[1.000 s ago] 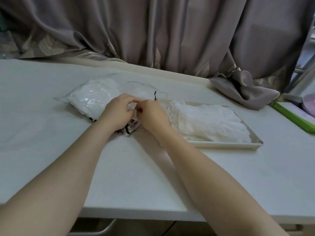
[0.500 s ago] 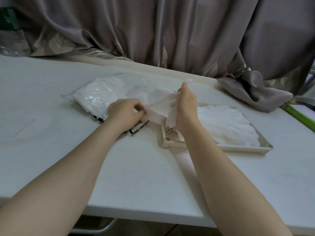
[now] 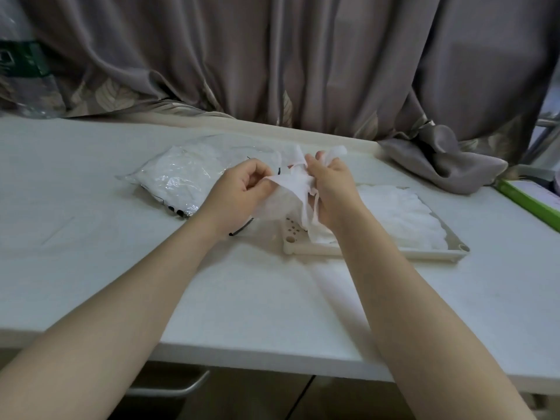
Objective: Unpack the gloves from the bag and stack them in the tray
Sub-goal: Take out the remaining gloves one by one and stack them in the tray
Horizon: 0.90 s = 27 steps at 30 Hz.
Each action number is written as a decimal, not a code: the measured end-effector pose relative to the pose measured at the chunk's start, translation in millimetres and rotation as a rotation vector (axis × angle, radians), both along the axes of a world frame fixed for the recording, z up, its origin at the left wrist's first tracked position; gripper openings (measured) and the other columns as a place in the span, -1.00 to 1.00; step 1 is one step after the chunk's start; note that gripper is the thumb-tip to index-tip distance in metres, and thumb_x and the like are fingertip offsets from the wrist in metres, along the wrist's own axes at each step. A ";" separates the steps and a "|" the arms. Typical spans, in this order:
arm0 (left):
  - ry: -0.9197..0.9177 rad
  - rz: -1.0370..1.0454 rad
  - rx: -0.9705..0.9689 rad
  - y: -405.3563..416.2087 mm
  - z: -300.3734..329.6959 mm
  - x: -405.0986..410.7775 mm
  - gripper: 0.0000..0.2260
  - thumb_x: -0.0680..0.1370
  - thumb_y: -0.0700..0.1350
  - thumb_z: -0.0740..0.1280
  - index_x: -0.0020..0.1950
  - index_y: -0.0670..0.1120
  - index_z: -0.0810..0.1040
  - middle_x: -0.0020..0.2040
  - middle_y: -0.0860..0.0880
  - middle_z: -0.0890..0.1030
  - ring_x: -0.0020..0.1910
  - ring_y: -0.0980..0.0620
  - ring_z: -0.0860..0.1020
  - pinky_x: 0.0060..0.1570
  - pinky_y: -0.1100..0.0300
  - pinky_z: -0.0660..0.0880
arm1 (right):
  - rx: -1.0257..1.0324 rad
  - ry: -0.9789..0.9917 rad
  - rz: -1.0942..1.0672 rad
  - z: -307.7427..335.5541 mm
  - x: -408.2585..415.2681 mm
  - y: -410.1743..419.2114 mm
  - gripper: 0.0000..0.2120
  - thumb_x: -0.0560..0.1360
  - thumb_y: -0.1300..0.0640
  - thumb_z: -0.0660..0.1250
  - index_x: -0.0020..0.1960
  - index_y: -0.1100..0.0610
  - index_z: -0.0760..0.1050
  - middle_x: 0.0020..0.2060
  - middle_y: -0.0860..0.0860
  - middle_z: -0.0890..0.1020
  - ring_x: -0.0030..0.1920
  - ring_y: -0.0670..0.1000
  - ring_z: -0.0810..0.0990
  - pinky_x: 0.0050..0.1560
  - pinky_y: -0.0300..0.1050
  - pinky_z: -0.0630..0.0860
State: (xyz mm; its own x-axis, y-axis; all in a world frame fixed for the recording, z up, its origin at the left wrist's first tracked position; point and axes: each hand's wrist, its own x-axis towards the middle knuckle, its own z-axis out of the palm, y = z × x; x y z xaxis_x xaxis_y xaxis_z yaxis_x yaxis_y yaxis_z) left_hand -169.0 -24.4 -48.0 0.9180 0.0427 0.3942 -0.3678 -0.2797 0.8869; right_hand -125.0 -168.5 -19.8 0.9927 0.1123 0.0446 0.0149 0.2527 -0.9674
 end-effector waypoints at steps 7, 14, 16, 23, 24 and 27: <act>0.025 0.003 -0.006 -27.3 40.8 -1.2 -0.87 0.50 -0.13 0.38 -0.24 -0.11 0.55 -0.35 -0.10 0.48 -0.42 0.09 0.41 -0.38 0.28 0.33 | -0.340 0.011 -0.127 14.2 -1.9 -64.4 -0.82 0.54 0.30 0.17 0.06 0.43 0.38 -0.31 0.10 0.38 -0.44 -0.03 0.40 -0.45 -0.26 0.32; 0.059 -0.120 0.262 -64.3 79.9 2.2 -0.80 0.50 -0.05 0.38 -0.27 -0.13 0.58 -0.40 -0.01 0.47 -0.45 0.15 0.36 -0.45 0.31 0.28 | -0.644 -0.576 -0.029 40.0 -31.5 -88.8 -0.75 0.47 0.02 0.39 0.13 0.04 0.54 0.07 -0.06 0.60 0.08 -0.14 0.55 0.13 -0.21 0.47; 0.024 -0.142 0.305 -72.6 86.4 3.4 -0.76 0.51 -0.05 0.38 -0.30 -0.15 0.58 -0.42 -0.04 0.46 -0.45 0.15 0.37 -0.42 0.30 0.29 | -0.699 -0.586 0.141 44.1 -33.7 -89.5 -0.86 0.44 0.17 0.42 0.00 0.09 0.57 -0.12 0.03 0.66 -0.09 -0.13 0.60 0.02 -0.12 0.54; 0.131 -0.145 0.452 -75.8 75.4 11.8 -0.74 0.43 0.02 0.44 -0.22 -0.18 0.57 -0.37 -0.01 0.49 -0.40 0.11 0.40 -0.35 0.22 0.31 | -0.879 -0.507 -0.005 40.3 -24.4 -113.4 -0.83 0.43 0.31 0.20 -0.23 0.33 0.55 -0.42 0.03 0.50 -0.36 -0.05 0.41 -0.31 -0.14 0.32; 0.176 -0.175 0.481 -73.5 72.5 12.8 -0.74 0.44 -0.01 0.44 -0.22 -0.21 0.55 -0.37 -0.03 0.46 -0.40 0.10 0.39 -0.36 0.22 0.29 | -0.870 -0.494 -0.035 40.7 -24.0 -119.7 -0.81 0.45 0.30 0.19 -0.22 0.28 0.57 -0.42 0.00 0.52 -0.38 -0.07 0.43 -0.34 -0.18 0.33; 0.259 -0.291 0.401 -64.6 67.5 16.3 -0.81 0.46 -0.12 0.41 -0.26 -0.18 0.48 -0.38 -0.01 0.42 -0.41 0.14 0.38 -0.38 0.35 0.34 | -0.913 -0.437 -0.003 41.0 -18.3 -140.1 -0.76 0.49 0.31 0.16 -0.16 0.15 0.60 -0.36 -0.03 0.58 -0.40 -0.13 0.45 -0.40 -0.27 0.33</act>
State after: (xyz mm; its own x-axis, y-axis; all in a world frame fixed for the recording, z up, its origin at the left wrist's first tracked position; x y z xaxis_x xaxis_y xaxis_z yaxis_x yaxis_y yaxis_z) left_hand -152.7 -89.0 19.5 0.9386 -0.3338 0.0872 -0.2642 -0.5330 0.8038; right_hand -143.4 -308.6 21.2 0.9103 0.2824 0.3026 0.4133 -0.5816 -0.7006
